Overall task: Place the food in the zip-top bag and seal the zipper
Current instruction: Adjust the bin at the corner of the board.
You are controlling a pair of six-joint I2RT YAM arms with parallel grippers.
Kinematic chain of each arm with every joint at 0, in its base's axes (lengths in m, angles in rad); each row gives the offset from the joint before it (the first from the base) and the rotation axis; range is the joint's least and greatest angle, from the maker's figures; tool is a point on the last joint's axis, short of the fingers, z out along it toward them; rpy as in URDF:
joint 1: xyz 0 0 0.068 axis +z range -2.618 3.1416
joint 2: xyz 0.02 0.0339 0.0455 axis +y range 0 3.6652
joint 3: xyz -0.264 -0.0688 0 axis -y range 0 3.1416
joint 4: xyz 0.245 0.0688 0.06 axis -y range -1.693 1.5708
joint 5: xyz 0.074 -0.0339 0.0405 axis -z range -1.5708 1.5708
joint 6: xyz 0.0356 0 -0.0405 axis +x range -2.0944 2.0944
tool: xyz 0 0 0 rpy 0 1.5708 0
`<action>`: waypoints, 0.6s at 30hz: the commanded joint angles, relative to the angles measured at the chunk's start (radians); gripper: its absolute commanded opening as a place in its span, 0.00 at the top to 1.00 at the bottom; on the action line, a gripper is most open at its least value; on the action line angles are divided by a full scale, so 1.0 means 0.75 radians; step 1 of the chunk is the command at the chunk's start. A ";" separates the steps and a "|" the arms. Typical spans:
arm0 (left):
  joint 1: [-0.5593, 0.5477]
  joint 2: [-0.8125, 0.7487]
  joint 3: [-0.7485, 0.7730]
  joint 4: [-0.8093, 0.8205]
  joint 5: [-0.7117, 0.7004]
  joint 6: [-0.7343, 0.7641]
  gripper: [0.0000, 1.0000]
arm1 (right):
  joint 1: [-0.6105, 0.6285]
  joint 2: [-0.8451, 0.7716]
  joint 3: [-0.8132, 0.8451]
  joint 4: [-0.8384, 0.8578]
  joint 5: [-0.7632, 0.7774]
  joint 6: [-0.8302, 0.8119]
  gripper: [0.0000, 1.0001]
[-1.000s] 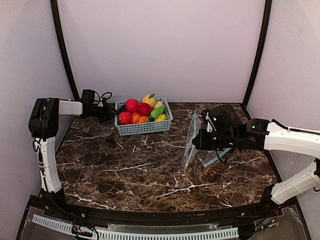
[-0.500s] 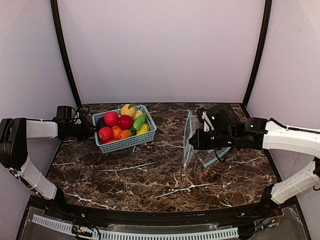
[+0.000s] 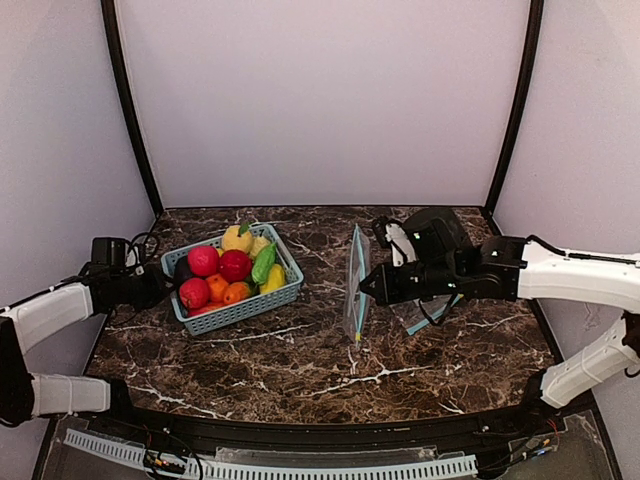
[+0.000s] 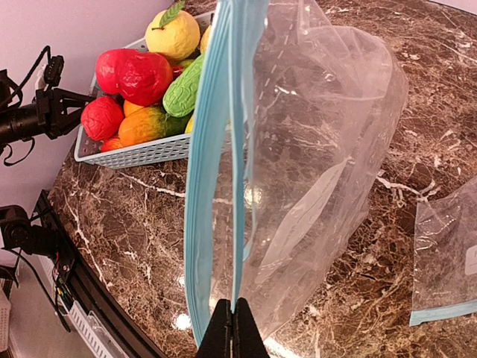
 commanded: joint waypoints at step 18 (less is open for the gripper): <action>-0.060 -0.089 0.381 -0.547 -0.235 0.330 0.21 | 0.041 0.052 0.084 0.049 -0.026 -0.064 1.00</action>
